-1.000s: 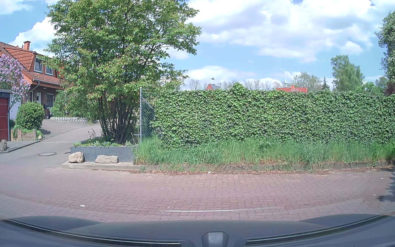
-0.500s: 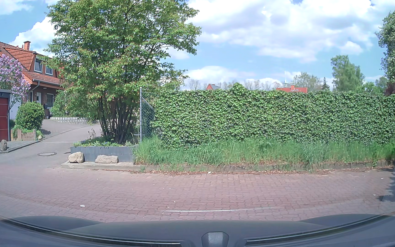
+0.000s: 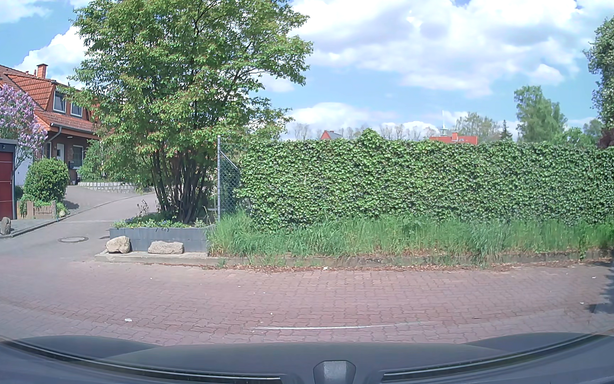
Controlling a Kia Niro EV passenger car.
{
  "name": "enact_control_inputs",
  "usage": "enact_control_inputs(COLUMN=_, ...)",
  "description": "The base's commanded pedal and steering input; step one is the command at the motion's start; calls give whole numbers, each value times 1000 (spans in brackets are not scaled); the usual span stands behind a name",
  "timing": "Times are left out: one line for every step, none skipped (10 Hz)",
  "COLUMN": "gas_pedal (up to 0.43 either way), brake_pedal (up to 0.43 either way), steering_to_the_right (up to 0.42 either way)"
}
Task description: Follow the waypoints while adhering to traffic rules and regulations
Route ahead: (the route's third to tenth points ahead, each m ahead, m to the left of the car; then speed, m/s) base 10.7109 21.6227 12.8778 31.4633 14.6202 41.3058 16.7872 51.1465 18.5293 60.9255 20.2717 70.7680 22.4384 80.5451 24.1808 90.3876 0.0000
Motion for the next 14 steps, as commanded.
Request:
enact_control_inputs(gas_pedal=0, brake_pedal=415, steering_to_the_right=7)
enact_control_inputs(gas_pedal=0, brake_pedal=421, steering_to_the_right=7)
enact_control_inputs(gas_pedal=0, brake_pedal=421, steering_to_the_right=7)
enact_control_inputs(gas_pedal=0, brake_pedal=402, steering_to_the_right=7)
enact_control_inputs(gas_pedal=0, brake_pedal=402, steering_to_the_right=7)
enact_control_inputs(gas_pedal=0, brake_pedal=409, steering_to_the_right=7)
enact_control_inputs(gas_pedal=0, brake_pedal=409, steering_to_the_right=6)
enact_control_inputs(gas_pedal=0, brake_pedal=402, steering_to_the_right=7)
enact_control_inputs(gas_pedal=0, brake_pedal=402, steering_to_the_right=7)
enact_control_inputs(gas_pedal=0, brake_pedal=409, steering_to_the_right=7)
enact_control_inputs(gas_pedal=0, brake_pedal=409, steering_to_the_right=7)
enact_control_inputs(gas_pedal=0, brake_pedal=402, steering_to_the_right=6)
enact_control_inputs(gas_pedal=0, brake_pedal=402, steering_to_the_right=7)
enact_control_inputs(gas_pedal=0, brake_pedal=402, steering_to_the_right=7)
